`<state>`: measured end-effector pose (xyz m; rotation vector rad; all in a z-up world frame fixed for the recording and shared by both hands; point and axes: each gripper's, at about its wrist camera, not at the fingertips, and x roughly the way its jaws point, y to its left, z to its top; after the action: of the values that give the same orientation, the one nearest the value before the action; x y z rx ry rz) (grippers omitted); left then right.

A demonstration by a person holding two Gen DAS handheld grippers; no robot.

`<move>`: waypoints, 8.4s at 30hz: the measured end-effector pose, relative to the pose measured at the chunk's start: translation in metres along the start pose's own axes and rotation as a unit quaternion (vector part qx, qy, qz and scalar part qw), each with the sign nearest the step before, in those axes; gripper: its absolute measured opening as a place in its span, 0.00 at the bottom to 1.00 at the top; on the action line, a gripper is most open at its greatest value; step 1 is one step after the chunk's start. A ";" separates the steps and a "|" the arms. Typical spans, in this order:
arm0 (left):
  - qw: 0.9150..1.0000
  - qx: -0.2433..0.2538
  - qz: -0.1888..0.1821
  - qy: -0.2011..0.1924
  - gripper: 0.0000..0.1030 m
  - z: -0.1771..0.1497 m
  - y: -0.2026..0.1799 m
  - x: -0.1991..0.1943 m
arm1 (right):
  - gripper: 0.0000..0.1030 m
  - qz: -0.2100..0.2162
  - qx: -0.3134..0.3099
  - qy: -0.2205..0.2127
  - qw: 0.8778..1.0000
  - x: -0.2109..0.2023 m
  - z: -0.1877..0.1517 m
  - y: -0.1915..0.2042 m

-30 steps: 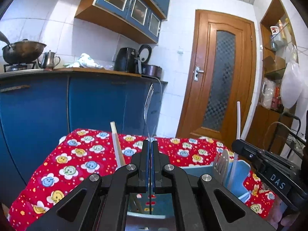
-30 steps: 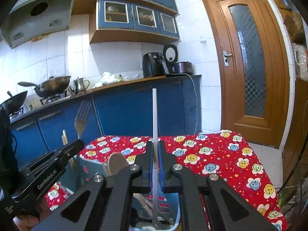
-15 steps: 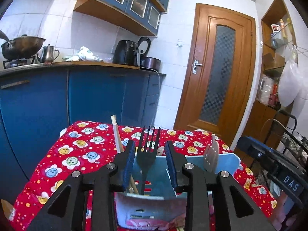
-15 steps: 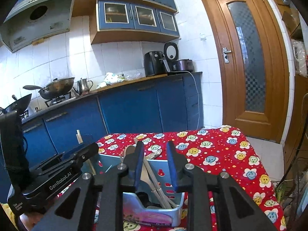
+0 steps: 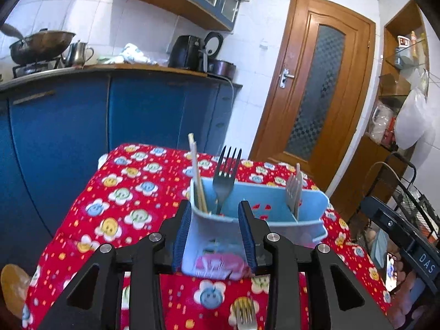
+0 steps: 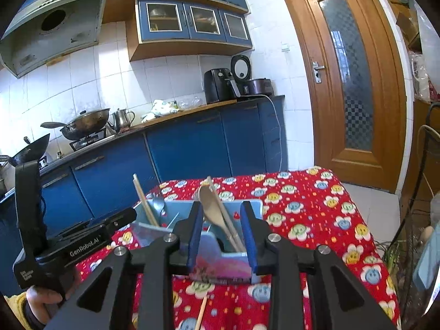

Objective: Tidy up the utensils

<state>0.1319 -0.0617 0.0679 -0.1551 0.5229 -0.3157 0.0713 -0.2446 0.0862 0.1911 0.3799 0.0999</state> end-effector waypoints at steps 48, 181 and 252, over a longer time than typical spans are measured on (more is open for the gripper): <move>0.966 0.023 -0.027 0.257 0.38 -0.093 -0.023 -0.003 | 0.51 -0.015 0.113 0.151 0.982 -0.031 -0.102 -0.050; 0.990 -0.005 -0.047 -0.133 0.03 0.062 -0.005 0.039 | 0.06 0.050 0.055 -0.079 0.994 0.072 0.037 -0.033; 0.992 0.002 -0.040 0.116 0.29 0.053 0.097 0.103 | 0.40 0.017 0.101 0.008 0.995 0.038 0.030 -0.067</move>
<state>0.2678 -0.0017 0.0433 -0.1360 0.7465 -0.4168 0.1216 -0.3103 0.0867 0.3967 0.4030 0.0975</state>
